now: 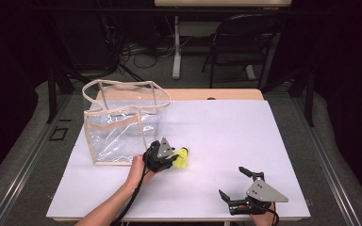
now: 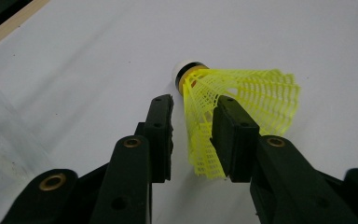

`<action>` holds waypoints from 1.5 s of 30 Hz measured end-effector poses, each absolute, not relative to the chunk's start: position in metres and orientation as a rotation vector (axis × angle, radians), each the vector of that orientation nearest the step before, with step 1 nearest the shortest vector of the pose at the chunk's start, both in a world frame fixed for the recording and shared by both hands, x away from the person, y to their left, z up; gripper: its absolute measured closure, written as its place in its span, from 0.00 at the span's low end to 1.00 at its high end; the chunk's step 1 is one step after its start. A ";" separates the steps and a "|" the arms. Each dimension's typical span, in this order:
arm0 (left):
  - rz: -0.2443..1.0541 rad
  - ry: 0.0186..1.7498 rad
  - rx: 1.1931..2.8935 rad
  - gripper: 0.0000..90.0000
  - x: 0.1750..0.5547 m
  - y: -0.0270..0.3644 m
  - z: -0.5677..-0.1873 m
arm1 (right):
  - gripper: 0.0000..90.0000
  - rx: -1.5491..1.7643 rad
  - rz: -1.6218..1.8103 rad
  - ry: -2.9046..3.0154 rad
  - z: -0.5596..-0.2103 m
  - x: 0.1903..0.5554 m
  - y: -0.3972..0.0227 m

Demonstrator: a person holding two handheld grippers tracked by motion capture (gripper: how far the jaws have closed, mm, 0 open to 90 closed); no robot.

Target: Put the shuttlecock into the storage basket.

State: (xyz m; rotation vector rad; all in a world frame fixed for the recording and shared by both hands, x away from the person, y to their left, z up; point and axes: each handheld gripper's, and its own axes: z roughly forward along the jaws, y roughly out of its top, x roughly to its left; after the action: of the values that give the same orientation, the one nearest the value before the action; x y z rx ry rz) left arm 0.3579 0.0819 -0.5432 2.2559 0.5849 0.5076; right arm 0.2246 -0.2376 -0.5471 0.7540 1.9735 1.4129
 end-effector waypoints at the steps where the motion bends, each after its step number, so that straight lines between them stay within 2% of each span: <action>1: 0.506 0.585 2.256 0.78 0.358 0.082 -0.544 | 0.01 0.754 1.414 1.974 -0.547 0.225 -0.238; 8: 0.517 0.601 2.249 0.87 0.356 0.080 -0.546 | 0.01 0.754 1.412 1.976 -0.547 0.224 -0.237; 23: 0.528 0.592 2.228 0.97 0.355 0.081 -0.546 | 0.01 0.754 1.411 1.976 -0.547 0.224 -0.237; 45: 0.568 0.560 2.177 0.99 0.352 0.086 -0.541 | 0.01 0.753 1.415 1.977 -0.547 0.224 -0.237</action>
State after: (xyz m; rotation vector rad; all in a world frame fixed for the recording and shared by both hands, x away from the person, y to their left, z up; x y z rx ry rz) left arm 0.3519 0.0856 -0.5412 2.1769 0.5605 0.5684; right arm 0.2244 -0.2372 -0.5471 0.7534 1.9771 1.4146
